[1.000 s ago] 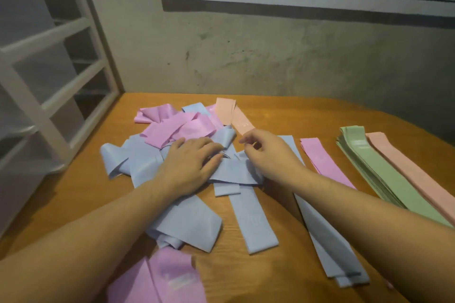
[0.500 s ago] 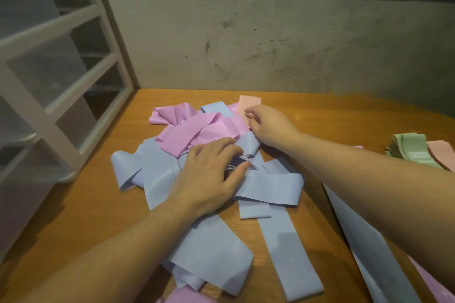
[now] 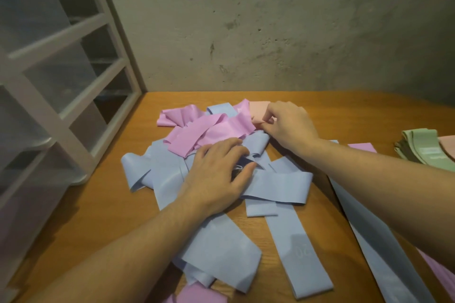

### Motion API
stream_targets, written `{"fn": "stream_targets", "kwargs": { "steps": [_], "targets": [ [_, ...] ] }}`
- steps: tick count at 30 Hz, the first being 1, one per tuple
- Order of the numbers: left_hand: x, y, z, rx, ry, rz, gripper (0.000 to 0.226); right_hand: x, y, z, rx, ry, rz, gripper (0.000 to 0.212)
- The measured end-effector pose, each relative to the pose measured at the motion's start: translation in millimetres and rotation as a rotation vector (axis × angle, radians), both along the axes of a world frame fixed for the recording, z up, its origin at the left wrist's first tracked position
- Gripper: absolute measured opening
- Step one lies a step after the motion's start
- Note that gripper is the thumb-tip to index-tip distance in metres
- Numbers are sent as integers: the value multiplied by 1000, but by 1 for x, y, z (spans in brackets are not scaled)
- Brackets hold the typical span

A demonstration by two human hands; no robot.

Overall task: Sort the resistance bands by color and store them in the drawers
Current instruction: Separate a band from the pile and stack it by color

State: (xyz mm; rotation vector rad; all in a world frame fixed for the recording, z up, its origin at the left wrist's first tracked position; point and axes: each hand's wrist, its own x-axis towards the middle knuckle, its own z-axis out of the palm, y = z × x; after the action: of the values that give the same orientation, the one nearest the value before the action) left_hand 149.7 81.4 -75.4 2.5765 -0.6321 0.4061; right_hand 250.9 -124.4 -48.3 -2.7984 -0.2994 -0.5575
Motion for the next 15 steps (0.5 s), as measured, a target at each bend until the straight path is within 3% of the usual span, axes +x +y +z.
{"fn": "stream_targets", "kwargs": {
  "steps": [4, 8, 15],
  "targets": [
    [-1, -1, 1, -22, -36, -12, 42, -26, -11, 11, 193, 39, 23, 36],
    [-4, 0, 4, -44, -91, -27, 34, -60, -19, 31, 283, 159, 172, 29],
    [-18, 1, 19, -53, -25, -109, 52, -120, -21, 52, 193, 252, 390, 24]
  ]
}}
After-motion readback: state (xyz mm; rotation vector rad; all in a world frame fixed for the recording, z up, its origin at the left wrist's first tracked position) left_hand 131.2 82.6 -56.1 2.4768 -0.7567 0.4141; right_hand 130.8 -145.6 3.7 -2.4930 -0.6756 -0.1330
